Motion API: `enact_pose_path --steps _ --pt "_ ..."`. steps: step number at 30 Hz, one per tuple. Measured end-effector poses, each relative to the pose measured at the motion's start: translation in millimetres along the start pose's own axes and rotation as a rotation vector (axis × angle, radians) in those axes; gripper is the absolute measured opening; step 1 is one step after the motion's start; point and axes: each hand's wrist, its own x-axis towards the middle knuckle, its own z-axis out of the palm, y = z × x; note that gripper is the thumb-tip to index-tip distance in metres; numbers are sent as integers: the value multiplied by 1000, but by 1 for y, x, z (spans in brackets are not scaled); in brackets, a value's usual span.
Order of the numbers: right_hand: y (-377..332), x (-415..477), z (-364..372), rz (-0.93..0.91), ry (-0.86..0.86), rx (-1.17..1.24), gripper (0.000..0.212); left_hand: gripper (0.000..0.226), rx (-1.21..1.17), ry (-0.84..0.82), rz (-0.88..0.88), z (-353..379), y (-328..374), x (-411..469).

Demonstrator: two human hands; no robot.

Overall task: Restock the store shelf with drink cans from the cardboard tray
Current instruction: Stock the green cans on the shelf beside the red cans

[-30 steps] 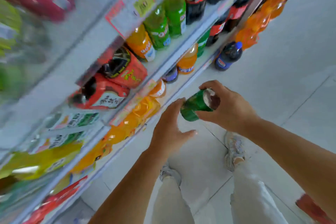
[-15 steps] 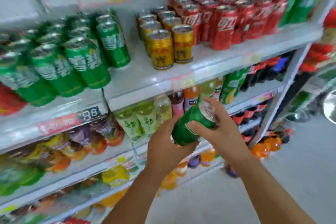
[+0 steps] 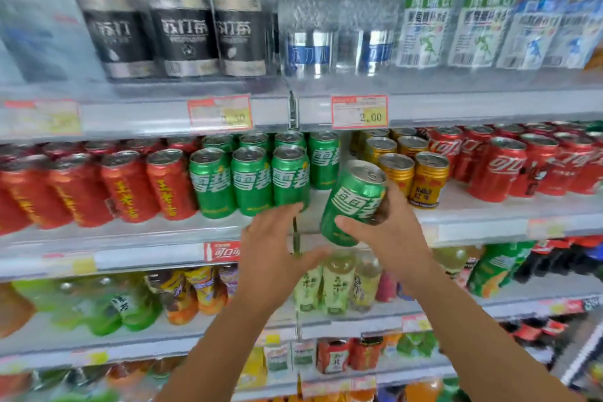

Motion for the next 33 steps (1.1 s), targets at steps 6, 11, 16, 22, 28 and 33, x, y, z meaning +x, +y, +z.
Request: enact_pose_path --steps 6,11,16,22,28,33 --pt "0 48 18 -54 52 -167 85 69 322 92 15 3 -70 3" --pt "6 68 24 -54 11 -223 84 64 274 115 30 11 -77 0" --pt "17 76 34 -48 -7 -245 81 62 255 141 61 12 -78 0" --pt "24 83 34 0 -16 -243 87 61 250 159 66 13 -78 -1" --pt "29 83 32 34 -22 -229 79 62 265 144 63 12 -77 -1" --pt "29 82 34 -12 -11 -301 62 62 270 160 72 12 -77 -1"
